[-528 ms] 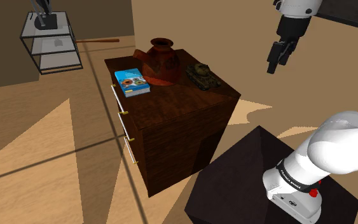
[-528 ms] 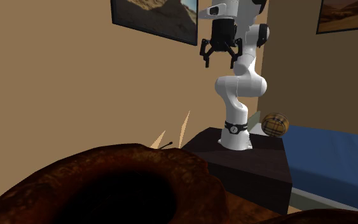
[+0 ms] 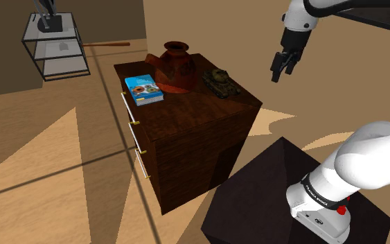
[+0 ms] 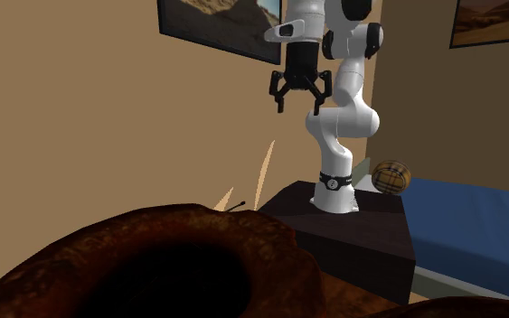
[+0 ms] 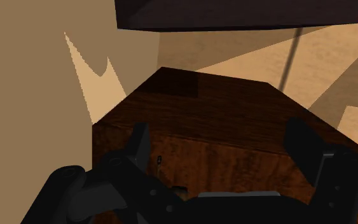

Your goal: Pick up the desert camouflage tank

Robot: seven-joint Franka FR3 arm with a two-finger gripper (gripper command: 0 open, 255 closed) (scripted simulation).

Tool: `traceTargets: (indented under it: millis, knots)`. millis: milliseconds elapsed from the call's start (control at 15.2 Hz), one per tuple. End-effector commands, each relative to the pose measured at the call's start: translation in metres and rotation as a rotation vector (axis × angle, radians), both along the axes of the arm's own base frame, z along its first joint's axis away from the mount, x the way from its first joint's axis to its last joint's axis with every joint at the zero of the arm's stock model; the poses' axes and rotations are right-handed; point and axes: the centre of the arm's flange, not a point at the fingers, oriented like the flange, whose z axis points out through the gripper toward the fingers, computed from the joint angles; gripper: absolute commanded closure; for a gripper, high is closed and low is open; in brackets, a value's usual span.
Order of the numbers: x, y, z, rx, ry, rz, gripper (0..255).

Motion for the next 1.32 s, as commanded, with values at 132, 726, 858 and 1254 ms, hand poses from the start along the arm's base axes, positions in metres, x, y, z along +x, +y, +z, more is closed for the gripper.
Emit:
traceTargets:
  millis: [132, 726, 858, 1254]
  knots:
    - [0.042, -0.013, -0.027, 0.003, -0.026, -0.025, 0]
    - [0.132, -0.047, -0.086, 0.01, -0.077, -0.08, 0]
    - [0.152, -0.055, -0.099, 0.012, -0.088, -0.092, 0]
    - [0.213, -0.081, -0.135, 0.016, -0.122, -0.129, 0]
